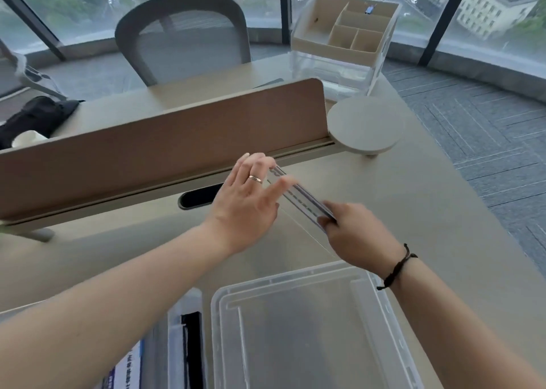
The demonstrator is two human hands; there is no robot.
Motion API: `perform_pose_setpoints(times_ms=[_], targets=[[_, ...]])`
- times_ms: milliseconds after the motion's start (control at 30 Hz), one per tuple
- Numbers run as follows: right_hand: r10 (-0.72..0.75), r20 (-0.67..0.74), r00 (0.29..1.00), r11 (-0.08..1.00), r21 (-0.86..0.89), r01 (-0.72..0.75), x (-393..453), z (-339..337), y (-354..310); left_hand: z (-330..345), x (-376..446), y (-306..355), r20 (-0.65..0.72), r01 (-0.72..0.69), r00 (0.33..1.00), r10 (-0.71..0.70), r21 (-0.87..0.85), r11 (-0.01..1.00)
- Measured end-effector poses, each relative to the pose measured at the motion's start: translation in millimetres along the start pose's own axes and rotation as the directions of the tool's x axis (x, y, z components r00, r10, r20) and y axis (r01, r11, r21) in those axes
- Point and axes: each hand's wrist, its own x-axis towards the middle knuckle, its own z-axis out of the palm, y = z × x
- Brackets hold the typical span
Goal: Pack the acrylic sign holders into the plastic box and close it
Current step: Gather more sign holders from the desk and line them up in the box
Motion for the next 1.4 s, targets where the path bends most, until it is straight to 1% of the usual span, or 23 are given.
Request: perform_pose_setpoints(times_ms=[67,100,233,333,367,433,500,633,733,800,900,967,1067,1133,1233,1300,1400], targets=[[-0.023,0.016,1.000,1.000,0.008,0.022,-8.6,6.3,-20.1,-18.0,-8.0,-15.5,-0.031,-0.063,0.997,0.064,0.046,0.997],[-0.039,0.023,0.999,0.999,0.009,0.039,-12.5,9.7,-31.3,-26.8,-12.9,-22.3,-0.025,-0.095,0.995,0.097,0.058,0.994],[-0.119,0.038,0.992,0.993,0.013,0.119,-24.6,26.5,-78.4,-56.5,-37.9,-47.7,0.080,-0.228,0.972,0.221,0.086,0.970],[-0.153,0.066,0.986,0.987,-0.027,0.155,-30.8,43.6,-112.0,-74.4,-61.7,-68.8,0.168,-0.275,0.951,0.259,0.079,0.958],[-0.159,0.076,0.984,0.986,-0.036,0.162,-33.1,49.7,-122.8,-81.5,-69.7,-75.4,0.216,-0.268,0.944,0.251,0.056,0.962],[-0.163,0.098,0.982,0.985,-0.036,0.167,-38.6,62.8,-145.1,-96.9,-86.5,-88.7,0.356,-0.224,0.914,0.193,0.046,0.974],[-0.166,0.111,0.980,0.985,-0.034,0.171,-46.4,76.8,-169.8,-112.0,-105.3,-103.1,0.440,-0.182,0.887,0.141,0.051,0.982],[-0.150,0.130,0.980,0.988,-0.029,0.155,-67.6,106.6,-223.0,-137.2,-146.3,-129.3,0.511,-0.152,0.851,0.122,0.017,0.988],[-0.101,0.159,0.982,0.995,0.024,0.098,-86.9,130.4,-255.6,-151.1,-177.0,-146.0,0.558,-0.152,0.818,0.141,-0.027,0.988],[-0.064,0.186,0.980,0.996,0.080,0.050,-99.2,148.9,-270.8,-157.0,-194.0,-153.7,0.611,-0.162,0.777,0.151,-0.037,0.986],[0.004,0.197,0.980,0.994,0.105,-0.026,-113.6,182.9,-283.5,-154.6,-215.0,-158.3,0.694,-0.178,0.699,0.175,-0.068,0.982],[0.067,0.188,0.980,0.986,0.135,-0.093,-122.6,206.2,-285.9,-146.5,-224.5,-158.9,0.692,-0.205,0.692,0.209,-0.088,0.975],[0.180,0.146,0.973,0.950,0.230,-0.210,-137.5,234.5,-283.5,-133.9,-230.6,-157.6,0.642,-0.294,0.710,0.289,-0.102,0.950],[0.226,0.104,0.968,0.931,0.270,-0.247,-147.8,244.3,-281.3,-125.4,-232.3,-152.2,0.600,-0.361,0.718,0.353,-0.112,0.926],[0.255,0.089,0.963,0.919,0.287,-0.270,-160.6,251.9,-276.6,-114.4,-234.9,-141.9,0.549,-0.451,0.710,0.441,-0.125,0.884],[0.281,0.092,0.955,0.911,0.286,-0.296,-165.0,257.9,-271.6,-106.1,-236.6,-137.7,0.554,-0.475,0.694,0.460,-0.128,0.871],[0.335,0.116,0.935,0.895,0.271,-0.355,-163.5,272.1,-264.1,-91.8,-239.5,-133.7,0.604,-0.469,0.660,0.448,-0.135,0.873]])
